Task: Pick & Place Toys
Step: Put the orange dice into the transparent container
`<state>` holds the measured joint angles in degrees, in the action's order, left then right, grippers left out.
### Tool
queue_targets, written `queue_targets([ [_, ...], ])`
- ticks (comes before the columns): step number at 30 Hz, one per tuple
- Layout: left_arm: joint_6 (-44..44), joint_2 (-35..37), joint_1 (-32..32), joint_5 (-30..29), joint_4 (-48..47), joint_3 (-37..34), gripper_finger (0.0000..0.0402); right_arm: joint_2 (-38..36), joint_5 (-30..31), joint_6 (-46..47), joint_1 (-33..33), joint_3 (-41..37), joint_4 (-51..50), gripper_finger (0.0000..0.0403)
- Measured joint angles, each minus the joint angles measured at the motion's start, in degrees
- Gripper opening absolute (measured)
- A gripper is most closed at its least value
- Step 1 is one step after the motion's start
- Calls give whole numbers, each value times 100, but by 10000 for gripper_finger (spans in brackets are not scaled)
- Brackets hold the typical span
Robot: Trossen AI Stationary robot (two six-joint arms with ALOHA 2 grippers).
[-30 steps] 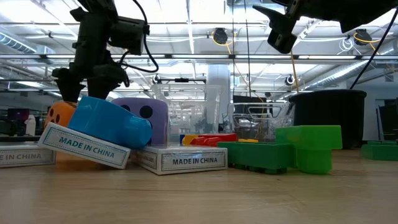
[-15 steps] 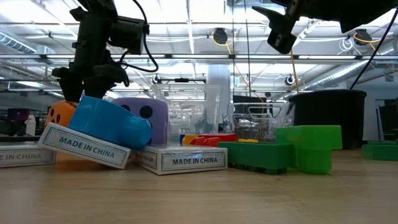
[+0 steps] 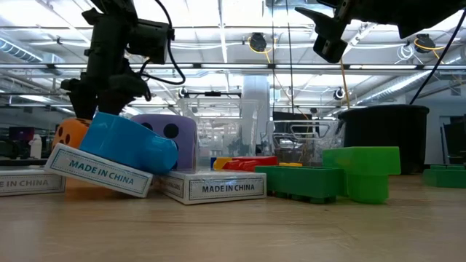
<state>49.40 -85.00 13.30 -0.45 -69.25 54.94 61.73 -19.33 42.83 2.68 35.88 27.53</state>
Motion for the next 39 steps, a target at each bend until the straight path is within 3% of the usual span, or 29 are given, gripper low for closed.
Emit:
queue_targets([
  [16,269,588,-4,10,-251,-52,261,0,0,-17,0,0,2,226],
  [26,186,632,-4,197,-293,-23,144,-2,0,-17,0,0,4,226],
  [34,172,634,-4,237,-266,-17,123,-2,0,-2,0,0,4,226],
  [39,173,650,-7,243,-474,-13,82,-2,0,0,0,0,4,226],
])
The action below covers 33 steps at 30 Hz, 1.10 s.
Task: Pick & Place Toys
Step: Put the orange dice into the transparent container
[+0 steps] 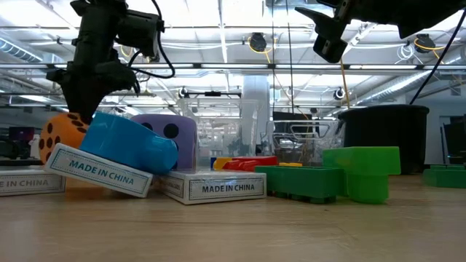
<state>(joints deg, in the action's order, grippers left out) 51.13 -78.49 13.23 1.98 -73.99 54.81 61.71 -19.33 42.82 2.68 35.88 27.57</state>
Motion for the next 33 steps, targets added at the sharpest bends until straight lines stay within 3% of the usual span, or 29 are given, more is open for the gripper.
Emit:
queue_targets([
  [15,292,664,-63,-49,-381,-31,10,0,164,-34,-2,-1,1,226],
  [33,894,1813,-156,244,-710,-13,2,0,170,-64,-2,-2,25,226],
])
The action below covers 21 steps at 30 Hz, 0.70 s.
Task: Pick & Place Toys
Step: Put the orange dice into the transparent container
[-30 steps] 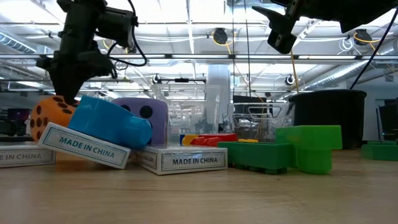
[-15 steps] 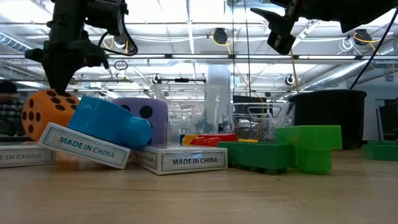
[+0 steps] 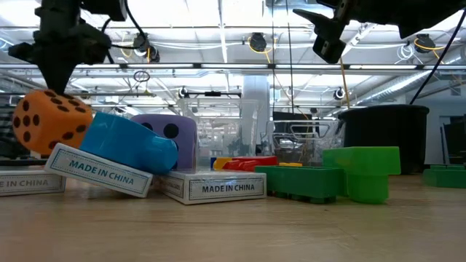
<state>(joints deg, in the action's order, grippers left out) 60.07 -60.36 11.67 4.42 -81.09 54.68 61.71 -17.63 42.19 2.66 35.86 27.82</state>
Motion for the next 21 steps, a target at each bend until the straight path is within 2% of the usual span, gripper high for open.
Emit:
queue_targets([
  [7,410,370,-227,3,48,2,3,0,26,-87,0,0,32,226],
  [15,758,734,-473,-119,1181,2,3,0,153,-106,-4,0,93,226],
  [21,844,756,-506,-237,1207,2,2,0,153,-106,-4,0,91,226],
])
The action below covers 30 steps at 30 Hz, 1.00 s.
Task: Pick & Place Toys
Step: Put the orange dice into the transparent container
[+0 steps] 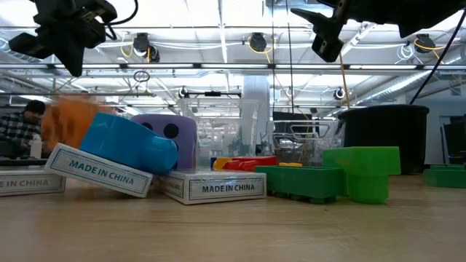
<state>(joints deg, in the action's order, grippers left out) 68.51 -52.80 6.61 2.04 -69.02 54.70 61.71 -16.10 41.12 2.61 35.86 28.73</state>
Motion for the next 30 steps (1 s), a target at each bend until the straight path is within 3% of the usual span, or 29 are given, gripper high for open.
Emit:
queue_targets([
  [15,64,-4,2,-213,-33,0,0,0,-22,-1,0,0,-9,226],
  [22,-410,-4,2,-210,-253,0,5,0,-26,0,0,0,-20,226],
  [26,-410,-7,4,-208,-740,0,36,0,-44,-2,0,0,-28,226],
  [30,-420,-4,0,-180,-979,0,91,0,-45,-42,0,0,-28,226],
])
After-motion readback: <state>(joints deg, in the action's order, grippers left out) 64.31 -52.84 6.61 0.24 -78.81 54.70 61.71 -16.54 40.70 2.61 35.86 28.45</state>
